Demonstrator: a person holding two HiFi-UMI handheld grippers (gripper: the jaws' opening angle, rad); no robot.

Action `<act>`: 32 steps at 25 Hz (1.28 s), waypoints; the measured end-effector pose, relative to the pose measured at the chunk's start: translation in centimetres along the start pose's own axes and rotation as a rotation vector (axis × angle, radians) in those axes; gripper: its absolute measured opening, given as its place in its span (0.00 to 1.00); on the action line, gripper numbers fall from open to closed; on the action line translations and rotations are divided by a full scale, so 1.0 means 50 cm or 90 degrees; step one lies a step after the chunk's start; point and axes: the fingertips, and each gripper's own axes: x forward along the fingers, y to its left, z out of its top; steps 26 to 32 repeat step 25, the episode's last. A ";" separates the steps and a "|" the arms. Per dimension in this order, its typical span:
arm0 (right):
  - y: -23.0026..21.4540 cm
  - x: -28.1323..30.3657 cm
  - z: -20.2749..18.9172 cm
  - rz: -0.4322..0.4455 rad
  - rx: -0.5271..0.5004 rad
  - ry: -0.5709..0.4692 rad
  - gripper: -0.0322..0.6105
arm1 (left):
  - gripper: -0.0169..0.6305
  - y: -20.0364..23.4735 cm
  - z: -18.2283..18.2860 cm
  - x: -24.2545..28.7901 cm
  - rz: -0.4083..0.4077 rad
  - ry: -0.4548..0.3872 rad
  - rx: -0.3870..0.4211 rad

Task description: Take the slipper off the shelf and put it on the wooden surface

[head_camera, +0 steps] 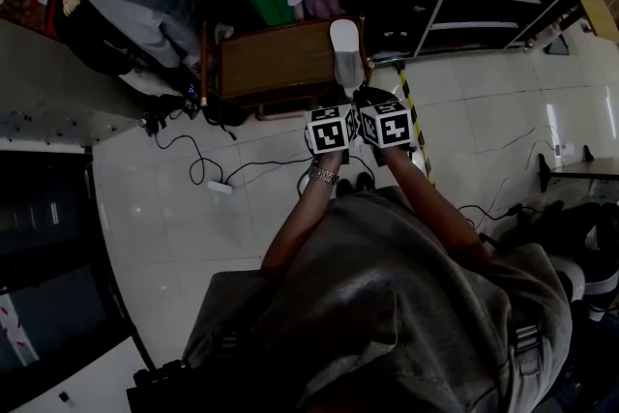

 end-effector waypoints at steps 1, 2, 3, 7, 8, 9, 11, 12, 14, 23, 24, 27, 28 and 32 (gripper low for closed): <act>0.000 -0.002 -0.003 -0.002 0.000 0.000 0.10 | 0.03 -0.002 -0.004 -0.002 0.000 0.001 0.004; 0.001 -0.004 -0.005 -0.004 -0.003 0.000 0.10 | 0.03 -0.003 -0.008 -0.004 -0.001 0.001 0.005; 0.001 -0.004 -0.007 -0.005 -0.006 0.000 0.09 | 0.03 -0.003 -0.011 -0.006 -0.001 0.002 0.006; 0.002 -0.009 -0.012 -0.003 -0.003 -0.001 0.09 | 0.03 -0.003 -0.020 -0.011 0.002 0.008 0.009; 0.002 -0.011 -0.009 -0.001 0.000 -0.005 0.09 | 0.03 -0.005 -0.020 -0.012 0.002 0.008 0.010; 0.002 -0.014 -0.007 0.001 0.004 -0.009 0.09 | 0.03 -0.007 -0.019 -0.013 0.002 0.008 0.012; 0.001 -0.018 -0.005 0.002 0.010 -0.013 0.09 | 0.03 -0.012 -0.017 -0.016 0.000 0.006 0.016; 0.000 -0.019 -0.005 0.001 0.010 -0.014 0.09 | 0.03 -0.014 -0.015 -0.018 0.000 0.005 0.018; 0.001 -0.023 -0.003 0.003 0.007 -0.017 0.09 | 0.03 -0.017 -0.013 -0.020 0.001 0.004 0.023; -0.007 -0.032 -0.009 0.010 0.019 -0.021 0.09 | 0.03 -0.032 -0.021 -0.018 -0.006 0.006 0.030; -0.009 -0.034 -0.006 0.011 0.019 -0.023 0.09 | 0.03 -0.034 -0.022 -0.018 -0.007 0.005 0.029; -0.010 -0.035 -0.004 0.012 0.020 -0.026 0.09 | 0.03 -0.036 -0.023 -0.018 -0.008 0.005 0.029; -0.010 -0.035 -0.004 0.012 0.020 -0.026 0.09 | 0.03 -0.036 -0.023 -0.018 -0.008 0.005 0.029; -0.010 -0.035 -0.004 0.012 0.020 -0.026 0.09 | 0.03 -0.036 -0.023 -0.018 -0.008 0.005 0.029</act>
